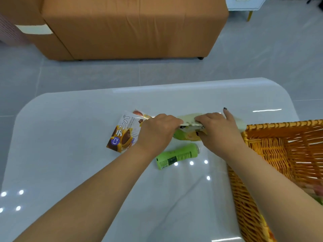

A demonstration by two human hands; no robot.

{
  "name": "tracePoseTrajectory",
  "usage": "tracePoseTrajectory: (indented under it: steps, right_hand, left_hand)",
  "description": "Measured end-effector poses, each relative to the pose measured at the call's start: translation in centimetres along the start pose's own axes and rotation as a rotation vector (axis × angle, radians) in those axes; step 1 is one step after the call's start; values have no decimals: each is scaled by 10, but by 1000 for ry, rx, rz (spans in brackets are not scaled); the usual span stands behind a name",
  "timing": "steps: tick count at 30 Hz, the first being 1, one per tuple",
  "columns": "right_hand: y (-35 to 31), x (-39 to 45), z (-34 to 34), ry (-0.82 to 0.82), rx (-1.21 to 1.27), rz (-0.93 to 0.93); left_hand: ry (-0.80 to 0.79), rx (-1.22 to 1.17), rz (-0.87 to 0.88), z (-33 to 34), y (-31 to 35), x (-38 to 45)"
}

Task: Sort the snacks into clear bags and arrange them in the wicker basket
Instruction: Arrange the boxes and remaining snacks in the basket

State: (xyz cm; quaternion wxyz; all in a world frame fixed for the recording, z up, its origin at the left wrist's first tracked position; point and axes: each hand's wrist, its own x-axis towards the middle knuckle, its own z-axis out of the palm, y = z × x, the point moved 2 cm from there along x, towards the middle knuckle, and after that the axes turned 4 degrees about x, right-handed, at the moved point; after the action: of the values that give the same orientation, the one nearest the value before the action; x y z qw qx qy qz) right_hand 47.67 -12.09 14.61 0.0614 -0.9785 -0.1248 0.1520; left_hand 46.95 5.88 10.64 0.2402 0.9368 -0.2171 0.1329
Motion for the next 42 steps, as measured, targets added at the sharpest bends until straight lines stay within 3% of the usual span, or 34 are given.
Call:
tracePoseTrajectory:
  steps: [3, 9, 15, 17, 21, 24, 32, 36, 39, 42]
  right_hand:
    - [3, -3, -17, -57, -97, -62]
    - [23, -13, -50, 2, -104, -162]
    - [76, -38, -84, 53, -194, -342]
    - [101, -55, -99, 67, -180, -366]
    - [149, -88, -129, 67, -116, -402]
    - [187, -106, -138, 52, -149, -410]
    - [274, -116, -113, -86, -141, -233]
    - [286, -107, -81, -174, -147, -242]
    - [275, -98, -61, -269, -166, -246]
    - [261, -85, -41, -307, -211, -244]
  left_hand:
    - [85, 2, 74, -14, 13, 1]
    - [172, 0, -35, -39, 55, 11]
    - [184, -417, -495, -44, 117, 22]
    - [183, -460, -598, -40, 140, 24]
    - [49, -536, -727, -24, 193, 32]
    - [-72, -521, -725, -5, 234, 41]
    - [-191, -556, -863, 62, 285, 52]
    - [-336, -396, -1071, 94, 282, 18]
    - [-383, -459, -1268, 106, 281, -18]
    - [-389, -527, -1235, 112, 277, -40]
